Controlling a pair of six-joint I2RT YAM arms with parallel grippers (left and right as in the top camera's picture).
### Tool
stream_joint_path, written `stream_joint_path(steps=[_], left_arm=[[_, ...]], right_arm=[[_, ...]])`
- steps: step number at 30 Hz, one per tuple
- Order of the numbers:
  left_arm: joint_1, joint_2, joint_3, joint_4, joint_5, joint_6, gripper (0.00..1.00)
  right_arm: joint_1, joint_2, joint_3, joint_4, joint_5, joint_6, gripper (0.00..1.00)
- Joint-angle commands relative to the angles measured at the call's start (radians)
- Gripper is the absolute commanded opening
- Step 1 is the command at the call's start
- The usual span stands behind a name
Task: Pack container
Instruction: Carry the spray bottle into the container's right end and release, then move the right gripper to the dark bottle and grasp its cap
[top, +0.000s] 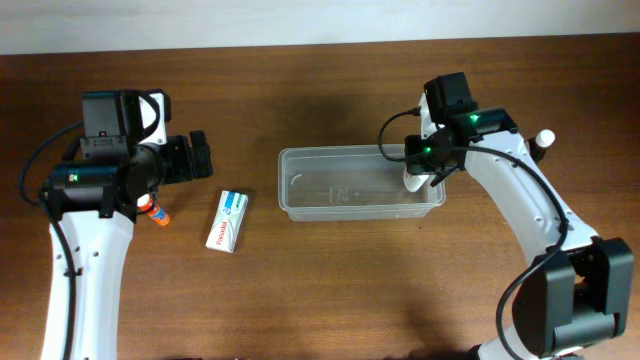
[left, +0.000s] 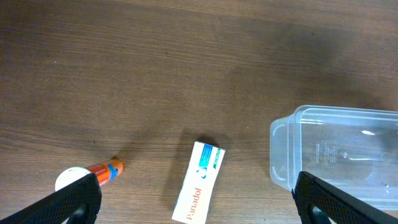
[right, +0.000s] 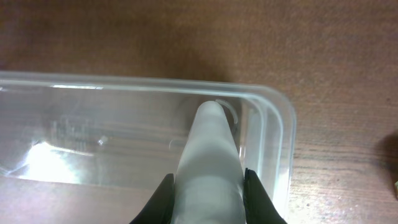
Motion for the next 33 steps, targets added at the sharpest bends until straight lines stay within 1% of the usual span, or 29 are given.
stream_joint_path(steps=[1, 4, 7, 8, 15, 20, 22, 23, 27, 30, 32, 33], left_arm=[[0.006, 0.003, 0.023, 0.002, 0.011, 0.019, 0.99], [0.006, 0.003, 0.023, 0.002, 0.011, 0.019, 0.99], [0.006, 0.003, 0.023, 0.002, 0.011, 0.019, 1.00], [0.006, 0.003, 0.023, 0.002, 0.011, 0.019, 0.99], [0.006, 0.003, 0.023, 0.002, 0.011, 0.019, 0.99], [0.006, 0.003, 0.023, 0.002, 0.011, 0.019, 0.99], [0.006, 0.003, 0.023, 0.002, 0.011, 0.019, 0.99], [0.006, 0.003, 0.023, 0.002, 0.011, 0.019, 0.99], [0.006, 0.003, 0.023, 0.002, 0.011, 0.019, 0.99], [0.006, 0.003, 0.023, 0.002, 0.011, 0.019, 0.99], [0.006, 0.003, 0.023, 0.002, 0.011, 0.019, 0.99], [0.006, 0.003, 0.023, 0.002, 0.011, 0.019, 0.99]], right_arm=[[0.005, 0.016, -0.001, 0.022, 0.045, 0.008, 0.13], [0.005, 0.024, -0.001, 0.033, 0.047, 0.008, 0.21], [0.005, 0.025, -0.001, 0.037, 0.047, 0.008, 0.52], [0.005, 0.025, -0.001, 0.039, 0.047, 0.008, 0.57], [0.005, 0.025, -0.001, 0.040, 0.047, 0.008, 0.59], [0.005, 0.021, 0.011, 0.036, 0.047, 0.008, 0.63], [0.005, 0.012, 0.042, 0.017, 0.047, 0.008, 0.67], [0.005, -0.001, 0.087, -0.004, 0.047, 0.008, 0.71], [0.000, -0.034, 0.244, -0.086, 0.101, 0.008, 0.77], [-0.025, -0.040, 0.391, -0.167, 0.188, 0.008, 0.89], [-0.064, -0.040, 0.480, -0.206, 0.238, 0.007, 0.97], [-0.089, -0.040, 0.512, -0.217, 0.253, 0.007, 0.99]])
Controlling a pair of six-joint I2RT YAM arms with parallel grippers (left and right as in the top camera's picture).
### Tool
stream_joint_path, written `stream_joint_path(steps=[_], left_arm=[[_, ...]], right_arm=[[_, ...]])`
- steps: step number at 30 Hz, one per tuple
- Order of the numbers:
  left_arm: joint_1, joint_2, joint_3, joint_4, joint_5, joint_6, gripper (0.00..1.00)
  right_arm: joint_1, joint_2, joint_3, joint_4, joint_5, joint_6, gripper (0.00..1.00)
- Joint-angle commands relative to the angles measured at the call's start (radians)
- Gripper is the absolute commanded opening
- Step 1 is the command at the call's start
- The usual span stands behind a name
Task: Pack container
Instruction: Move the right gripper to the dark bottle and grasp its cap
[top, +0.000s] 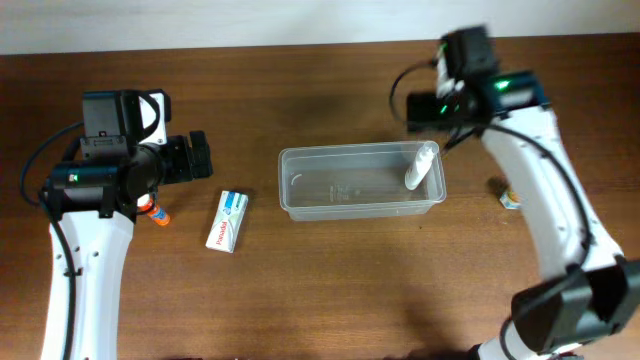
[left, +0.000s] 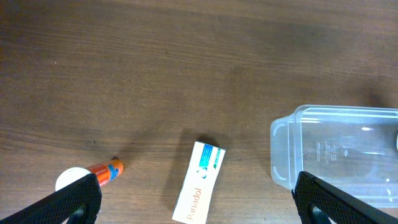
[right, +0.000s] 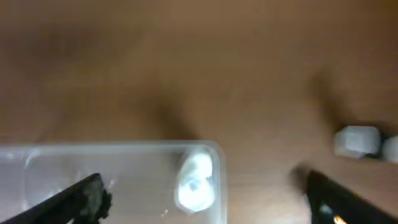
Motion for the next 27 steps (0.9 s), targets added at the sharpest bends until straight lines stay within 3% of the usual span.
stream_joint_path(steps=[1, 11, 27], left_arm=[[0.006, 0.003, 0.022, 0.002, 0.011, 0.016, 0.99], [0.006, 0.003, 0.022, 0.002, 0.011, 0.016, 0.99], [0.006, 0.003, 0.022, 0.002, 0.011, 0.016, 0.99]], right_arm=[[-0.095, -0.050, 0.140, -0.032, 0.120, -0.001, 0.99], [-0.428, 0.086, 0.148, -0.108, -0.040, -0.164, 0.98], [-0.492, 0.401, 0.148, -0.058, -0.032, -0.203, 1.00]])
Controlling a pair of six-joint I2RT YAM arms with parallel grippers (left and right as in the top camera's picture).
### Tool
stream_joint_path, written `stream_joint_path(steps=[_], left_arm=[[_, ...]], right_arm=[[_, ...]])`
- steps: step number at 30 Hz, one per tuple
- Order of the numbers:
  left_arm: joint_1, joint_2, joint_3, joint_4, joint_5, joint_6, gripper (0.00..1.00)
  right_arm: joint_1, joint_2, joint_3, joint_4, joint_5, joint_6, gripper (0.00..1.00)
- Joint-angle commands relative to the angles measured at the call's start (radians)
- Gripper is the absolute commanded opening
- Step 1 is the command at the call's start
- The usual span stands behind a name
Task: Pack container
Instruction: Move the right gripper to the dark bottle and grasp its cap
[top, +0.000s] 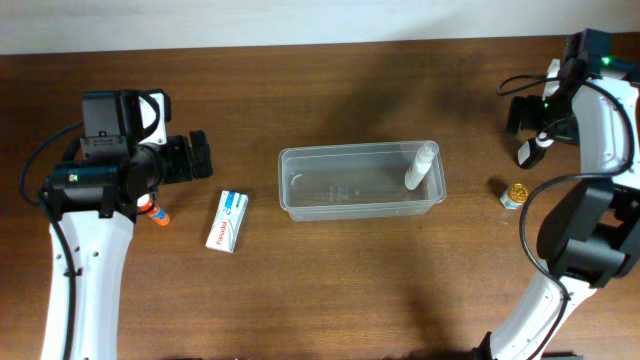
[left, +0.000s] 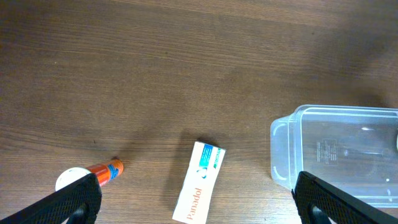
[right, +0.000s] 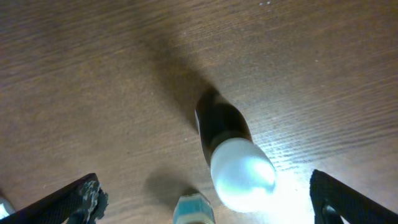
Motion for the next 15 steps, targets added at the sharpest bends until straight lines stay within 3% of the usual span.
stream_joint_path(steps=[1, 6, 15], left_arm=[[0.006, 0.003, 0.022, 0.002, 0.011, 0.016, 0.99], [0.006, 0.003, 0.022, 0.002, 0.011, 0.016, 0.99], [0.006, 0.003, 0.022, 0.002, 0.011, 0.016, 1.00]], right_arm=[[-0.014, 0.032, 0.000, 0.022, -0.002, -0.010, 0.99], [-0.033, 0.034, 0.000, 0.043, -0.002, -0.010, 0.89], [-0.048, 0.034, -0.005, 0.058, -0.007, -0.009, 0.84]])
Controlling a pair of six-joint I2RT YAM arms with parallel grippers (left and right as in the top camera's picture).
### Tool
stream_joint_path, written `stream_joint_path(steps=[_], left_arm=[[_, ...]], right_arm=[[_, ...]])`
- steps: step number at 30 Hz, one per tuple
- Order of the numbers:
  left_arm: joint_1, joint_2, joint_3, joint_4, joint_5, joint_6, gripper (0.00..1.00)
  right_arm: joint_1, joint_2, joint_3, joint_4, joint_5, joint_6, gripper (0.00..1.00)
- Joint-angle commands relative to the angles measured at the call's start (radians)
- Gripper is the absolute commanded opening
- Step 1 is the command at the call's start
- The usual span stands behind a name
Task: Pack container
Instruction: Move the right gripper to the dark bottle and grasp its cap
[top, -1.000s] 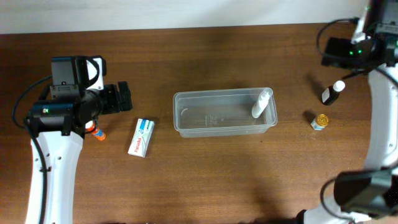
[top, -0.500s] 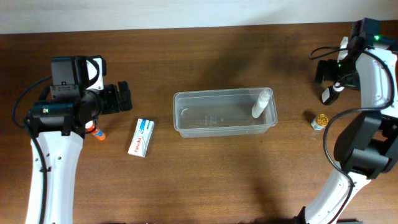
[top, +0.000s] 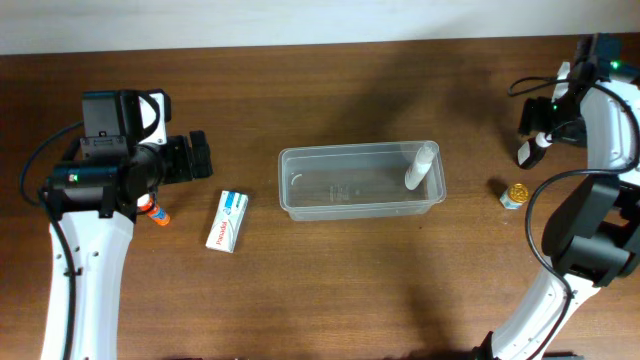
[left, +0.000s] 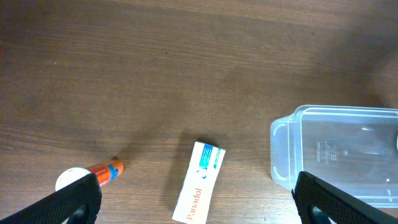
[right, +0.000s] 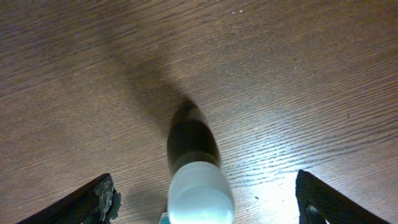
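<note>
A clear plastic container sits mid-table with a white tube leaning in its right end. At the far right stands a dark bottle with a white cap, and my right gripper is open straddling it from above, also visible from overhead. A white Panadol box and an orange glue stick lie left of the container. My left gripper hangs open above the table, left of the box, holding nothing.
A small gold-lidded jar stands on the wood between the container and the right table edge, just in front of the bottle. The container's left end shows in the left wrist view.
My right gripper has shifted slightly, so the white-capped bottle, then right of centre, now sits midway between its open fingers and looks nearer. The left arm has not moved.
My right gripper was shut on the white tube inside the container's right end. It was then open behind the container, with the tube left leaning inside. After that it stood at the far right over the dark bottle, where it is now centred. The left arm stayed still.
</note>
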Motion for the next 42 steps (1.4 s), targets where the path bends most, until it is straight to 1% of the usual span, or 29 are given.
stream_joint_path(steps=[1, 4, 6, 11, 16, 17, 18, 21, 24, 28, 32, 35, 42], left_arm=[[0.006, 0.003, 0.022, 0.002, 0.011, 0.016, 0.99], [0.006, 0.003, 0.022, 0.002, 0.011, 0.016, 0.99], [0.006, 0.003, 0.022, 0.002, 0.011, 0.016, 0.99], [0.006, 0.003, 0.022, 0.002, 0.011, 0.016, 0.99], [0.006, 0.003, 0.022, 0.002, 0.011, 0.016, 0.99], [0.006, 0.003, 0.022, 0.002, 0.011, 0.016, 1.00], [0.006, 0.003, 0.022, 0.002, 0.011, 0.016, 0.99], [0.006, 0.003, 0.022, 0.002, 0.011, 0.016, 0.99], [0.006, 0.003, 0.022, 0.002, 0.011, 0.016, 0.99], [0.006, 0.003, 0.022, 0.002, 0.011, 0.016, 0.99], [0.006, 0.003, 0.022, 0.002, 0.011, 0.016, 0.99], [0.006, 0.003, 0.022, 0.002, 0.011, 0.016, 0.99], [0.006, 0.003, 0.022, 0.002, 0.011, 0.016, 0.99]], right_arm=[[-0.003, 0.005, -0.007, 0.010, -0.006, 0.000, 0.83], [-0.003, 0.005, -0.016, 0.020, -0.006, 0.000, 0.79], [-0.003, 0.005, -0.017, 0.022, -0.006, 0.000, 0.74], [-0.003, 0.005, -0.018, 0.023, -0.006, 0.000, 0.58], [-0.003, 0.006, -0.018, 0.023, -0.010, 0.000, 0.56], [-0.003, 0.006, -0.018, 0.023, -0.010, 0.000, 0.50], [-0.003, 0.006, -0.018, 0.021, -0.010, 0.000, 0.48], [-0.003, 0.006, -0.018, 0.015, -0.018, -0.001, 0.46], [-0.003, 0.006, -0.018, 0.013, -0.035, -0.001, 0.41], [-0.002, 0.006, -0.018, 0.009, -0.035, -0.001, 0.39], [-0.002, 0.006, -0.018, 0.003, -0.035, -0.001, 0.30], [-0.002, 0.006, -0.018, 0.001, -0.035, -0.001, 0.28], [-0.002, 0.006, -0.018, 0.001, -0.035, 0.000, 0.18]])
